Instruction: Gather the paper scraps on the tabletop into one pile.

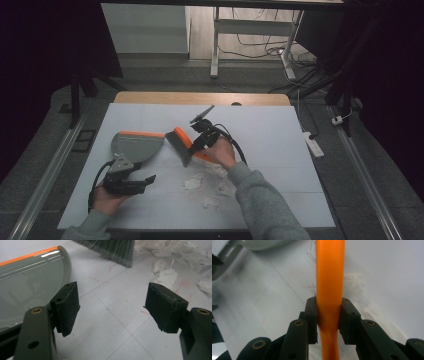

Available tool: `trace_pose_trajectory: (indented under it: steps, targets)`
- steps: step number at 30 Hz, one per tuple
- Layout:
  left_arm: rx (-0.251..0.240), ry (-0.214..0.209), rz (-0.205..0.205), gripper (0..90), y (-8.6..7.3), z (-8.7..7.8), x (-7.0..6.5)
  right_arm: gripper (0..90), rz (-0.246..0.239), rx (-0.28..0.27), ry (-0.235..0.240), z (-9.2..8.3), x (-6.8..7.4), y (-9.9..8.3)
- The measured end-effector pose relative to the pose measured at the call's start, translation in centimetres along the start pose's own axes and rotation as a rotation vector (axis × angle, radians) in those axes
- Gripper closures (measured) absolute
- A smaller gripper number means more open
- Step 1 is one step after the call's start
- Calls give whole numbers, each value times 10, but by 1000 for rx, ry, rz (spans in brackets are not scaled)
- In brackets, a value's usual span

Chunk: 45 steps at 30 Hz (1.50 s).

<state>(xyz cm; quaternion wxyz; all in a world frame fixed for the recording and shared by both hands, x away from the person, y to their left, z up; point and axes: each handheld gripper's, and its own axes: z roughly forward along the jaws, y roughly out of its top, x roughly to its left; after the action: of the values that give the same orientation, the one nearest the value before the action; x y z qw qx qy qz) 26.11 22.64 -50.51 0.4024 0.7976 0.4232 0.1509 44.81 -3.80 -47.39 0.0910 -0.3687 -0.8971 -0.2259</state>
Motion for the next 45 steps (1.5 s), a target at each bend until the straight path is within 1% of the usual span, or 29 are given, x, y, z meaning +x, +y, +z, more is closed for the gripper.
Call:
trace_pose_trajectory:
  steps: [1,2,4,6,8,10,12,14,16,17,19,20,22,25,28,31,32,33,34,35,37,40,42,45]
  targets:
    - [1,-1,0,281,0,0,0,712,-1,3,-8,-3,-4,-3]
    - [2,-3,0,281,0,0,0,712,15,5,-8,-6,-7,-7]
    - [2,-4,0,281,0,1,0,712,19,9,-32,-14,-12,-15]
    - [3,-5,4,282,0,1,-1,712,25,15,-52,-23,-15,-23]
    - [4,-7,7,282,1,1,-2,712,15,16,-80,-34,-15,-30]
    - [6,-8,10,282,1,2,-2,712,-18,-7,-87,-46,-10,-35]
    - [5,-8,10,282,1,2,-2,712,-39,-47,-63,-60,-3,-40]
    - [5,-7,8,282,1,1,-2,712,-76,-82,-59,-74,5,-43]
    - [4,-5,7,282,1,1,-1,712,-100,-118,-53,-86,14,-45]
    - [4,-5,6,282,0,1,-1,712,-113,-136,-50,-91,18,-46]
    - [4,-1,5,282,0,0,-1,712,-132,-145,-33,-97,26,-48]
    - [2,1,3,282,0,0,0,712,-145,-136,-25,-97,30,-49]
    - [-1,3,2,282,0,-2,2,711,-166,-90,-2,-91,37,-53]
    - [-16,9,-14,282,0,-5,6,711,-201,-21,30,-71,50,-61]
    - [-18,14,-23,282,-1,-6,7,712,-230,34,66,-49,60,-67]
    - [-18,17,-20,282,-1,-6,8,711,-269,82,68,-31,69,-71]
    - [-18,17,-20,282,-1,-6,8,711,-273,92,67,-27,71,-71]
    - [-18,16,-22,282,-1,-6,8,712,-284,102,65,-24,71,-71]
    - [-16,16,-22,282,-1,-6,8,711,-282,107,63,-22,71,-71]
    - [-16,16,-22,282,-1,-5,8,712,-288,118,46,-20,70,-71]
    - [-15,16,-20,282,-1,-5,8,712,-293,121,17,-19,67,-70]
    - [-13,15,-18,282,-1,-5,7,711,-270,120,3,-20,58,-70]
    - [-11,15,-17,282,-1,-5,7,711,-270,123,-34,-22,53,-70]
    - [-10,13,-14,282,-1,-4,6,711,-241,104,-65,-28,42,-70]
